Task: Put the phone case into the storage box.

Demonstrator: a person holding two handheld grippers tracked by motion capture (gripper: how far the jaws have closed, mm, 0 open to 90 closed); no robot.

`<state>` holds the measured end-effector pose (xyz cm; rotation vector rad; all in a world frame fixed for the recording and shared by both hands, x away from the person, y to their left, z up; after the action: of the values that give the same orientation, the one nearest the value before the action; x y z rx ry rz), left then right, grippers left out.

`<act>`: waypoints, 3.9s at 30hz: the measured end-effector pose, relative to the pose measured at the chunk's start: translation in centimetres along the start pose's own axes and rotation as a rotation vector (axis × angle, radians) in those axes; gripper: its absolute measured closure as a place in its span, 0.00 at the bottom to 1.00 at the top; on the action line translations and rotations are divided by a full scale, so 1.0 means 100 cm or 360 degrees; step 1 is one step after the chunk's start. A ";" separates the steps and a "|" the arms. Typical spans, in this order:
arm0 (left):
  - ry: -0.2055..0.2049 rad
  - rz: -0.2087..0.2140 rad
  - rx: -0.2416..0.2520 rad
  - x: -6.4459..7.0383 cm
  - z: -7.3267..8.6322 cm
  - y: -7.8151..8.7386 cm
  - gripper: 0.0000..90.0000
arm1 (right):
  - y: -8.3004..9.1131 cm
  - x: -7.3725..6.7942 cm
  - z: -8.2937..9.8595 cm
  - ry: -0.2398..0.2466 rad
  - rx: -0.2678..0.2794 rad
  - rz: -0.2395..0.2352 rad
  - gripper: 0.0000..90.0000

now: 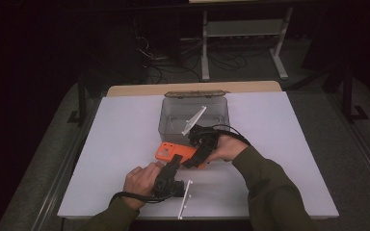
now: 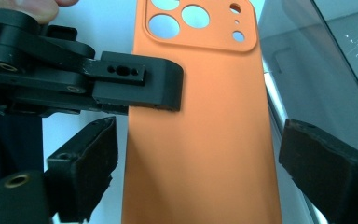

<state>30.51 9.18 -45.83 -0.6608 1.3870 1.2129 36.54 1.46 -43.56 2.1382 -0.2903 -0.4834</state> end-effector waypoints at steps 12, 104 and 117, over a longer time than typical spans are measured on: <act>0.0012 0.0020 -0.0001 0.001 0.003 0.000 0.89 | 0.015 0.002 0.002 0.0001 0.0075 0.0012 0.09; 0.0727 0.0262 0.0174 -0.007 0.045 0.000 0.89 | 0.039 0.033 0.167 -0.0445 0.0552 0.0514 0.00; 0.1032 0.0383 0.0302 -0.010 0.054 -0.001 0.89 | 0.040 0.033 0.167 -0.0451 0.0555 0.0516 0.00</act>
<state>32.79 13.92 -44.08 -0.8073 2.1439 1.0713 32.03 -14.21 -49.75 2.2916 -0.9240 -0.5762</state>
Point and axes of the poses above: each handheld gripper's, and its own axes: y roughly backward along the jaws, z roughly out of its underside, x roughly to its right, the point moved 8 cm from there along -y, roughly forward along the jaws, and after that the axes turned 8 degrees about -y, right-handed, at the moved point
